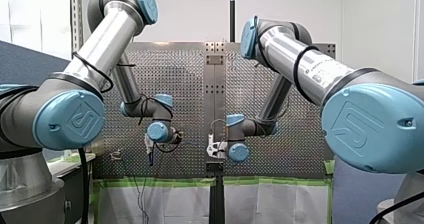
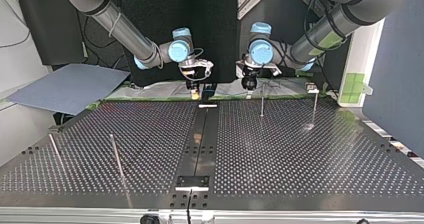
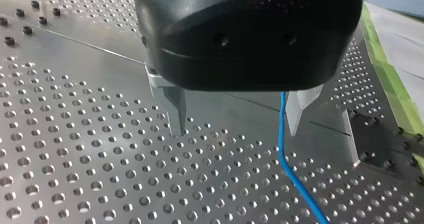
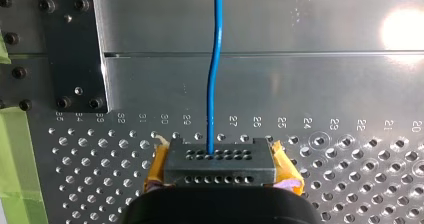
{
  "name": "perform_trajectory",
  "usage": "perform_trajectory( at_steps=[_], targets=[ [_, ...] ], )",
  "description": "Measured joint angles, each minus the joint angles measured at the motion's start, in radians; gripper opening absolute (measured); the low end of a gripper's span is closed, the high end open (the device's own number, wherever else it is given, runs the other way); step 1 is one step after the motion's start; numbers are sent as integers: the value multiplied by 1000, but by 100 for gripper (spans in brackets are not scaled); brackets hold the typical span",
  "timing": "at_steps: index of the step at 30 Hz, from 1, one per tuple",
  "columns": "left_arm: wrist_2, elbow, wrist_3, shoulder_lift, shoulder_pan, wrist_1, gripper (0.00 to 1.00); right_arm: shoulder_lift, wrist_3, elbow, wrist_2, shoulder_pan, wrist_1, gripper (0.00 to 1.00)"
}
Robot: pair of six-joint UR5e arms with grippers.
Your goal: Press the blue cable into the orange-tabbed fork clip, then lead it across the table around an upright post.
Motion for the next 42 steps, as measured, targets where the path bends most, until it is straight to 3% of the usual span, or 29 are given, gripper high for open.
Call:
perform_trajectory(
  at_steps=[9, 19, 23, 31, 32, 33, 34, 35, 36, 37, 38, 39, 40, 42],
  targets=[
    [4, 19, 33, -52, 1, -35, 100, 1, 0, 0, -1, -2, 0, 0],
    [-54, 73, 46, -76, -1, -22, 100, 1, 0, 0, -1, -3, 0, 0],
    [-85, 84, 67, -76, -2, -21, 100, 1, 0, 0, -1, -2, 0, 0],
    [-103, 86, 118, -76, -9, -35, 100, 1, 0, 0, -1, -2, -1, 0],
    [-106, 87, 127, -76, -11, -36, 85, 1, 0, 0, -1, -2, -2, 0],
    [-108, 87, 132, -76, -12, -36, 85, 1, 0, 0, -1, -2, -1, 0],
    [-110, 86, 136, -76, -13, -35, 73, 1, 0, 0, -1, -1, -1, 0],
    [-111, 86, 140, -76, -14, -34, 51, 1, 0, 0, -1, -1, -1, 0],
    [-112, 86, 143, -76, -15, -31, 51, 1, 0, 0, -1, -1, -1, 0],
    [-113, 86, 145, -76, -16, -29, 35, 1, 0, 0, -1, -1, -1, 0],
    [-114, 86, 149, -76, -17, -26, 10, 2, 0, 0, -1, -1, -1, 0],
    [-114, 87, 152, -76, -18, -25, 10, 1, 0, 0, -1, 0, 0, 0],
    [-115, 87, 154, -76, -19, -23, 0, 2, 0, 0, -1, 0, -1, 0],
    [-115, 87, 163, -76, -20, -22, 0, 2, 0, 0, -1, 2, -1, 0]
  ],
)
